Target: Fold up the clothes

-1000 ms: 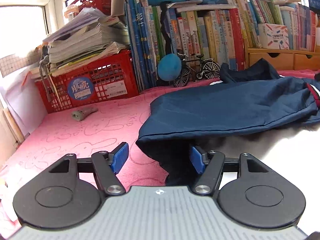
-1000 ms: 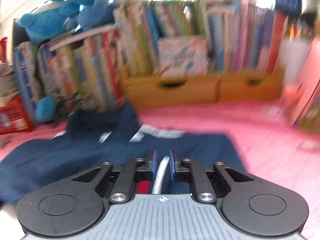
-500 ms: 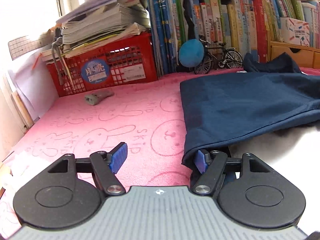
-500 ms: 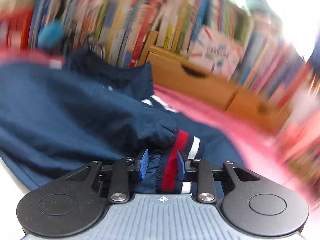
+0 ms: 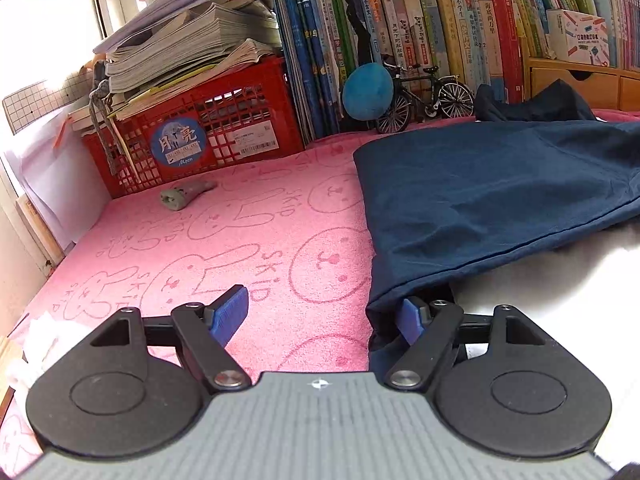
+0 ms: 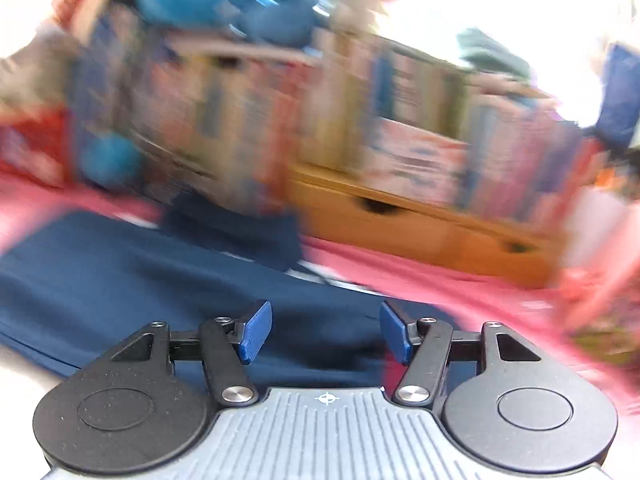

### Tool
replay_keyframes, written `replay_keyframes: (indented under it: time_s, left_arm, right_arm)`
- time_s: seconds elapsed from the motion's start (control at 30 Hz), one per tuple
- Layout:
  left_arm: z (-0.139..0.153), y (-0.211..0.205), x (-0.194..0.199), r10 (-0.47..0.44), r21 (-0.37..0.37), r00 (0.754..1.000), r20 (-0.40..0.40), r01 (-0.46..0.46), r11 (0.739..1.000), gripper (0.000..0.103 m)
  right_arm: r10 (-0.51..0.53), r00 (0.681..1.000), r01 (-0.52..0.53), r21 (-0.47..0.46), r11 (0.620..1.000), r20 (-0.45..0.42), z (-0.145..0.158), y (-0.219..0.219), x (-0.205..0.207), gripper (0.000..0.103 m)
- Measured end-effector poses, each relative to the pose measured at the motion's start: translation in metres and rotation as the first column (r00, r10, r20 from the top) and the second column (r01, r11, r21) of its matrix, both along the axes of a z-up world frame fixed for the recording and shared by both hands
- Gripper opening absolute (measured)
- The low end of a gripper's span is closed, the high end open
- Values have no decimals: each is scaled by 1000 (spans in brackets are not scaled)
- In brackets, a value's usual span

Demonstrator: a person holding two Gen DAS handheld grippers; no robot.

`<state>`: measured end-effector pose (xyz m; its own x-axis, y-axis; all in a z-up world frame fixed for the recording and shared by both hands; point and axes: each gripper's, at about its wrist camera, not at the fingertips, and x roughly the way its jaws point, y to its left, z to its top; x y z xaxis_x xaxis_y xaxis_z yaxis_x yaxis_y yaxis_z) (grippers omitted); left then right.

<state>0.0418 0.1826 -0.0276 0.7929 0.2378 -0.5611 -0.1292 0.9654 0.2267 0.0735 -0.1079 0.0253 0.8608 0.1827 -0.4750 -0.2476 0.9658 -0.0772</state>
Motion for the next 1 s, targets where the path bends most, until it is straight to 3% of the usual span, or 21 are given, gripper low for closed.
replay_keyframes:
  time_s: [0.13,0.33,0.47,0.53,0.67,0.73,0.77,0.8,0.87,0.93,1.0]
  left_arm:
    - [1,5,-11,-10,-37,1000,-7,9,999,77]
    - [13,29,-33,-23,-148,1000,-1,23,989,75]
    - [39,64,-53,22,-265,998,64,-5,964,75]
    - [48,78,-44,20,-338,998,65,3,941,75]
    - [59,91,-9,-12,-444,999,38,28,896,75]
    - [54,85,16,-71,-466,997,-12,58,883,76]
    - [51,82,29,-102,-477,994,-37,72,876,76]
    - [45,77,43,-127,-496,989,-75,74,865,76]
    - [31,65,71,-174,-516,973,-151,73,853,76]
    - [14,52,91,-183,-481,963,-199,67,874,75]
    - [9,35,104,-178,-374,967,-181,100,922,65]
  right_arm:
    - [213,973,-196,175,965,-88,3,50,-9,60]
    - [374,916,-351,160,923,-144,-16,140,-19,52]
    - [465,883,-466,0,885,-66,-20,172,-55,53]
    - [503,864,-504,-88,859,-32,-23,188,-71,56]
    - [489,870,-493,-107,864,-55,-30,215,-70,63]
    - [493,867,-499,-113,859,-78,-35,224,-69,55]
    - [505,858,-513,-119,850,-94,-38,227,-69,37]
    - [516,850,-527,-125,841,-111,-42,230,-70,30]
    - [527,844,-536,-167,828,-98,-42,235,-76,26]
    - [529,844,-536,-192,822,-90,-43,238,-80,25]
    - [531,842,-538,-196,820,-90,-42,238,-80,26]
